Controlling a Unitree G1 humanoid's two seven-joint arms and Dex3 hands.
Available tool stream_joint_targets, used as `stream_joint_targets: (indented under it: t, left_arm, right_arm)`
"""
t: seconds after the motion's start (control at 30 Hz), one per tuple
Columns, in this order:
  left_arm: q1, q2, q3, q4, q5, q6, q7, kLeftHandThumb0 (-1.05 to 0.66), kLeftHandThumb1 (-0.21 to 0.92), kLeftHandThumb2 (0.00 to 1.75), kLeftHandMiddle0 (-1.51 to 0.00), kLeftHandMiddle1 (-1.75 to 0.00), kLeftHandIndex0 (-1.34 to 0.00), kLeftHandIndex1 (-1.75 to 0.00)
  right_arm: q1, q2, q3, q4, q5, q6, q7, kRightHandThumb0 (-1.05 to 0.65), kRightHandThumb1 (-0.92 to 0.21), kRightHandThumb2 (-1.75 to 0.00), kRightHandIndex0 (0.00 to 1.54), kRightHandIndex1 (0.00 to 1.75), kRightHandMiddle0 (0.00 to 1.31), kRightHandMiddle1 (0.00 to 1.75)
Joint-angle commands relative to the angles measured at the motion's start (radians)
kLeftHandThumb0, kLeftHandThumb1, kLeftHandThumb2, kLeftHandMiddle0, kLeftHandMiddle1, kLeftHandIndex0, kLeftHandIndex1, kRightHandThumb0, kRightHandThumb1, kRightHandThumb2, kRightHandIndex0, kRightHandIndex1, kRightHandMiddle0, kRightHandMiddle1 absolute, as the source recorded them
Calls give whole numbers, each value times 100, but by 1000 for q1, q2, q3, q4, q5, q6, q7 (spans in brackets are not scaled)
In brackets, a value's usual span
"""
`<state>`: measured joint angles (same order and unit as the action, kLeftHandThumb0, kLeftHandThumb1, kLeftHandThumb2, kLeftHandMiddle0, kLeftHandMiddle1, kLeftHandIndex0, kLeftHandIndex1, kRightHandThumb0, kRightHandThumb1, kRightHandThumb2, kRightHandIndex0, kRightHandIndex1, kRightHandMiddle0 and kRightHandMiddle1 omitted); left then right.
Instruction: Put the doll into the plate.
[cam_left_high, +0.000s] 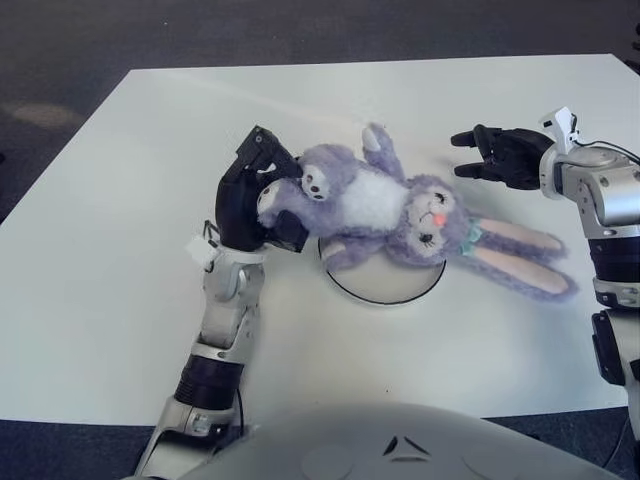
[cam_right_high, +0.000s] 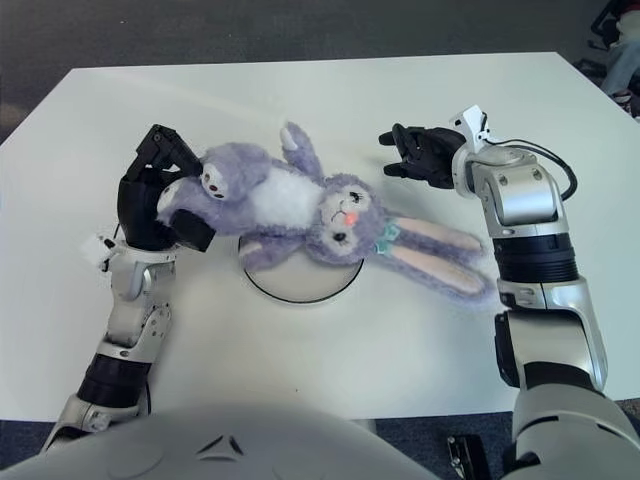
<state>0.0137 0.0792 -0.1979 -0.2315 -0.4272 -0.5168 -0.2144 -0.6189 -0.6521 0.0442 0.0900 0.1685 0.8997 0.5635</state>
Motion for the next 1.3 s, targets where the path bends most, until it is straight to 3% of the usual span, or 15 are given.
stream_joint_targets:
  t: [0.0,0.1,0.23,0.43,0.73,0.97,1.07,1.2,1.27]
  left_arm:
    - [63,-4,-2,-66,-4,58,1,-48,31,132,-117,-175,-62,-175]
    - [91,-65,7,-117,137,70,96,-47,33,130,-116,-175,-60,-175]
    - [110,-104,7,-146,213,95,145,-47,35,128,-117,-175,-59,-175]
    - [115,-111,-9,-185,225,139,129,-47,35,127,-118,-175,-58,-175]
    - [112,-142,-15,-210,334,163,166,-46,38,124,-117,-175,-56,-175]
    - [142,-134,0,-185,374,172,169,-46,38,123,-116,-175,-56,-175]
    - [115,-141,5,-151,379,182,168,-46,38,124,-114,-175,-56,-175]
    - [72,-151,10,-98,366,174,161,-43,49,110,-104,-175,-48,-175]
    - [82,-150,8,-106,356,175,155,-39,66,87,-80,-175,-36,-175]
  right_arm:
    - [-1,1,3,16,-11,-14,3,-69,-92,-88,11,47,0,56]
    - [-6,0,10,24,-15,-13,6,-69,-92,-88,12,47,0,57]
    - [-10,0,14,32,-18,-11,9,-69,-92,-89,14,48,0,57]
    - [-14,18,5,47,-15,0,-10,-69,-92,-87,14,48,0,57]
    - [-10,21,3,57,-14,-15,-10,-69,-92,-85,16,50,0,57]
    - [-7,21,5,72,-17,-27,-12,-69,-92,-85,13,49,0,56]
    - [-4,21,0,75,-14,-31,-12,-69,-92,-85,13,49,0,56]
    - [-2,21,-7,79,-11,-28,-14,-69,-92,-85,12,48,0,56]
    - [-2,22,-10,81,-10,-27,-16,-69,-92,-85,12,48,0,56]
